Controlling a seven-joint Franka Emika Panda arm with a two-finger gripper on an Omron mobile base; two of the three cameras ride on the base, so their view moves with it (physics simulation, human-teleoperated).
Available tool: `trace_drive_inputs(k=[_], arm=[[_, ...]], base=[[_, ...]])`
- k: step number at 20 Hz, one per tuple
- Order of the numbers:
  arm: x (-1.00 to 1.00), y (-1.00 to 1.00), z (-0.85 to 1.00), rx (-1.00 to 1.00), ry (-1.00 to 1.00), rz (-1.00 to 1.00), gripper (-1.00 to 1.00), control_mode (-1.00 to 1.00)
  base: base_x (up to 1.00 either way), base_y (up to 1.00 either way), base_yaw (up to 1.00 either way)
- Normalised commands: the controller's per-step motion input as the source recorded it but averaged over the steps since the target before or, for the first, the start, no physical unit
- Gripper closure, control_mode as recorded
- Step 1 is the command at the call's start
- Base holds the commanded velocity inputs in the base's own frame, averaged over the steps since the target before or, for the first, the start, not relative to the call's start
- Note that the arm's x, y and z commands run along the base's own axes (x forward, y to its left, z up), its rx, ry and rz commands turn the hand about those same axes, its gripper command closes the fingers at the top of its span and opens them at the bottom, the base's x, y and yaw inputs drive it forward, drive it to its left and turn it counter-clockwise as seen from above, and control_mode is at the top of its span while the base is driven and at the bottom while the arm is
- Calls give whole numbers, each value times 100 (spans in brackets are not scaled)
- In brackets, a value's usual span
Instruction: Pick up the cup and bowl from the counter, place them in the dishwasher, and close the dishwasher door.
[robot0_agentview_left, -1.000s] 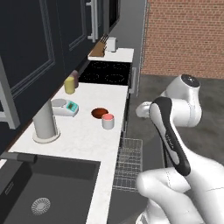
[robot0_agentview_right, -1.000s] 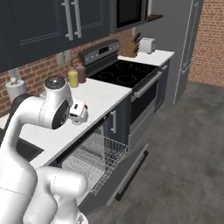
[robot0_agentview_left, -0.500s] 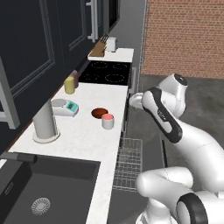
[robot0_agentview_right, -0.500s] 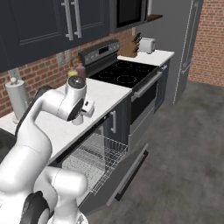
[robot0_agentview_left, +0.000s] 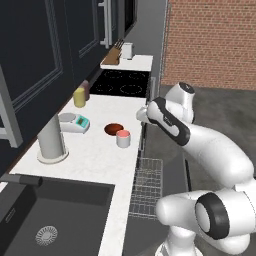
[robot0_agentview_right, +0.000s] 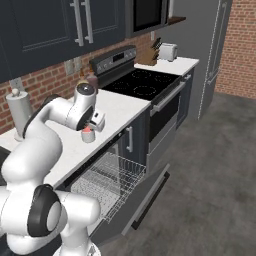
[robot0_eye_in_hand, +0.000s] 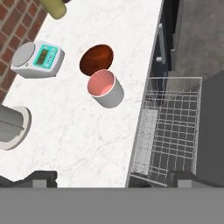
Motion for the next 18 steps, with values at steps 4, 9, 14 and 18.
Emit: trace_drive_inputs(k=[4,9,14,18], arm=[[13,0,-24,0,1,0,-100,-100],[5,15,-26,0,1,0,-100,-100],[17,16,-27,0,3,0,-100,-100],[24,9,-16,0,5,0,-100,-100]], base=[[0,0,0],[0,0,0],[0,0,0],[0,0,0]])
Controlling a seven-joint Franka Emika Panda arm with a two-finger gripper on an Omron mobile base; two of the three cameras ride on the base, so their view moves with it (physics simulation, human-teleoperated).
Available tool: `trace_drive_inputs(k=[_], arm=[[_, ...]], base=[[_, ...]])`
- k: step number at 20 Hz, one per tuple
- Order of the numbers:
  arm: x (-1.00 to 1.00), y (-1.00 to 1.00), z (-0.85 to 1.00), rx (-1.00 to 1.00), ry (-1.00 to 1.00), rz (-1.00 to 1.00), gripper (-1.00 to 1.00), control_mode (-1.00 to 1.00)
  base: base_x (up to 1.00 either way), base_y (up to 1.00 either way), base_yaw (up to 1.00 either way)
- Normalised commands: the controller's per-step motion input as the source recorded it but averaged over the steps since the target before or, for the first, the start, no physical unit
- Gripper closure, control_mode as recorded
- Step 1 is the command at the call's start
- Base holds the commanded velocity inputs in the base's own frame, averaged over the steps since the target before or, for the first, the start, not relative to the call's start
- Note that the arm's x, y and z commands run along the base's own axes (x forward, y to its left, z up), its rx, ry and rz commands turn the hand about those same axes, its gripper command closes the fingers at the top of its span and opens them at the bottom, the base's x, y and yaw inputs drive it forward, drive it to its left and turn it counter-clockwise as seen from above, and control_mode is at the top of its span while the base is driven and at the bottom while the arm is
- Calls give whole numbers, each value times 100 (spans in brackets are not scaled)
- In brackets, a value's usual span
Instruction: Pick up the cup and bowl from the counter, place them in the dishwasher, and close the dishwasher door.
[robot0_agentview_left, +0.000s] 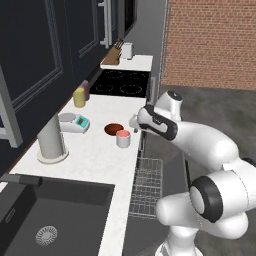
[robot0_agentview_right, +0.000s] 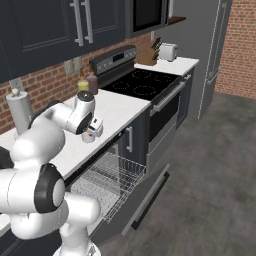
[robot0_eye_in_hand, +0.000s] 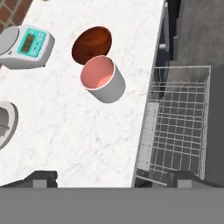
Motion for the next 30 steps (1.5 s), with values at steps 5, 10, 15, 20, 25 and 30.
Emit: trace_drive_inputs(k=[5,10,15,20,25,30], arm=[[41,26,-4,-1,8,-3,-100,-100],[39,24,-20,-2,6,-1,-100,-100],[36,15,-22,-2,7,0,-100,-100],[21,0,-26,0,5,0,-100,-100],[15,-3,-22,0,1,0,-100,-100],[28,0,-14,0,0,0,-100,-100]], base=[[0,0,0],[0,0,0],[0,0,0],[0,0,0],[0,0,0],[0,0,0]])
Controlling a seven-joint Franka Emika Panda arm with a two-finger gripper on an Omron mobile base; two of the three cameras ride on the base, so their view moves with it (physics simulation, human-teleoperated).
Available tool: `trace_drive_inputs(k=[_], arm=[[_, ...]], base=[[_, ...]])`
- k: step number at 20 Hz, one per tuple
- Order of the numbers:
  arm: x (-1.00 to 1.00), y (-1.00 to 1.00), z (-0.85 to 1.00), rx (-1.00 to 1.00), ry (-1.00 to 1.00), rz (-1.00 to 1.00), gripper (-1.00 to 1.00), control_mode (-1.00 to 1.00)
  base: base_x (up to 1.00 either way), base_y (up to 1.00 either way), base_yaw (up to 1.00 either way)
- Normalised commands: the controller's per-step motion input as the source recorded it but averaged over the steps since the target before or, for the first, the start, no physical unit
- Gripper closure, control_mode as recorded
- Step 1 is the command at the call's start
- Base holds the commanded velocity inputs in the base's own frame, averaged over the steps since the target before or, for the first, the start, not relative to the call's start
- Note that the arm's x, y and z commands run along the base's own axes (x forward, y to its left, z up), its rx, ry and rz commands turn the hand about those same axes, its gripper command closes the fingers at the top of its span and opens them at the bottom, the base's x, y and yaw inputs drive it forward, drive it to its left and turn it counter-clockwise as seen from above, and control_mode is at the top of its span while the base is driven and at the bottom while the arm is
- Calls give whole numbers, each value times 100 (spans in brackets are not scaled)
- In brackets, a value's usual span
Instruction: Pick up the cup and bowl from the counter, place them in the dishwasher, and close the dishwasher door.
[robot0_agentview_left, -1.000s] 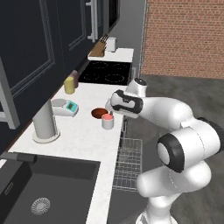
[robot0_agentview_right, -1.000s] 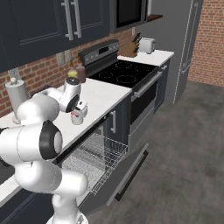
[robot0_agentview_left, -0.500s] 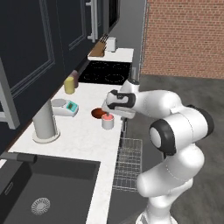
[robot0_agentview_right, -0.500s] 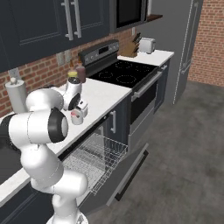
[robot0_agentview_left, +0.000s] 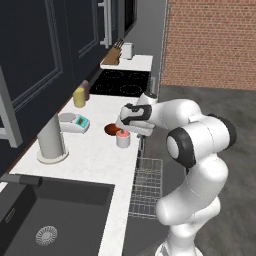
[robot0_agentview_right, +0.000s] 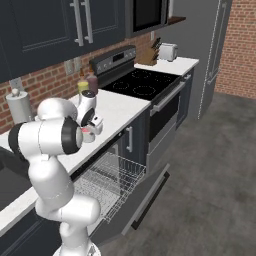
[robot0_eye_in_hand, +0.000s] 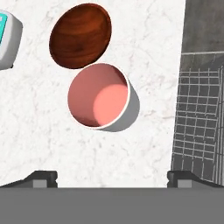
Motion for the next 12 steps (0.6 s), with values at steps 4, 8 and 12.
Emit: trace_drive_inputs(k=[4,8,12], arm=[[33,-6,-5,0,0,0,-100,-100],[40,-3,-8,0,0,0,-100,-100],[39,0,-18,0,0,0,-100,-100]], base=[[0,0,0],[0,0,0],[0,0,0]])
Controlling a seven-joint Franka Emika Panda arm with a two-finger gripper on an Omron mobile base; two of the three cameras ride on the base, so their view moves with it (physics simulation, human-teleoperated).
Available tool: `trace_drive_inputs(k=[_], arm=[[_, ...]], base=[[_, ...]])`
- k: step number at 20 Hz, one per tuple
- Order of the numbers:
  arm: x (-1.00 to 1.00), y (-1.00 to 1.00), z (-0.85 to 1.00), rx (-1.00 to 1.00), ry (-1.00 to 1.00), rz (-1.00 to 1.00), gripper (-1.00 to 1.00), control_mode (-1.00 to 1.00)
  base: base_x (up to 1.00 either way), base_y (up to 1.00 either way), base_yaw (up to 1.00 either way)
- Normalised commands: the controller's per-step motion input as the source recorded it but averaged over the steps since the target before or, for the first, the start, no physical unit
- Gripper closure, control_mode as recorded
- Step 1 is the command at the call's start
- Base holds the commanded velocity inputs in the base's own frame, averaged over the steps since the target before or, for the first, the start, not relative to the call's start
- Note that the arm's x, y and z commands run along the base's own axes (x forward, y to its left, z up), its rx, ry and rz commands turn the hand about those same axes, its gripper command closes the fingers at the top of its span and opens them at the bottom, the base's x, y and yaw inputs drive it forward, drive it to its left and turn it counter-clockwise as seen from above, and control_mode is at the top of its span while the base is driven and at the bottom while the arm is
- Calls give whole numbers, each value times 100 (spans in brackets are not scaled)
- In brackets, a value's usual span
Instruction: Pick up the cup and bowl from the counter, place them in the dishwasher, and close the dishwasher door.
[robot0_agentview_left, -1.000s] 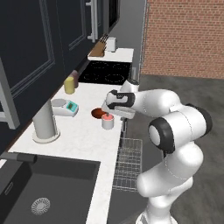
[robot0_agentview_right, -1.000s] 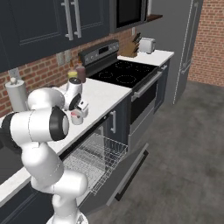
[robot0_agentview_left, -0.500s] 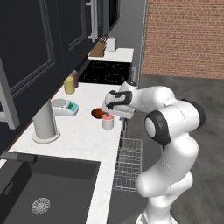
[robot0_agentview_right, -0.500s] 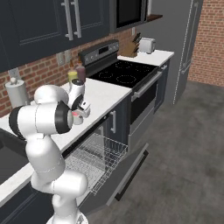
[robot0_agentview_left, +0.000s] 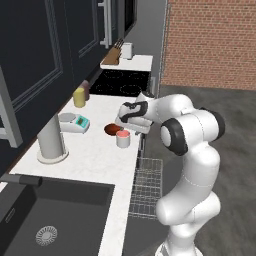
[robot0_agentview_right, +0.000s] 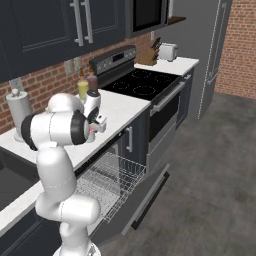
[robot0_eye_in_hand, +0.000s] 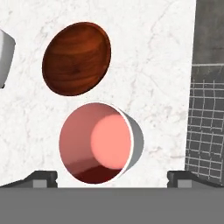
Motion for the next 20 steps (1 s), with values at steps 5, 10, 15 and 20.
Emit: trace_drive_inputs(k=[5,10,15,20], arm=[[26,-1,-21,0,0,0,-100,-100],[1,-1,-32,0,2,0,-100,-100],[6,0,-40,0,3,0,-100,-100],[7,0,-37,0,1,0,100,-100]], base=[[0,0,0],[0,0,0],[0,0,0],[0,0,0]])
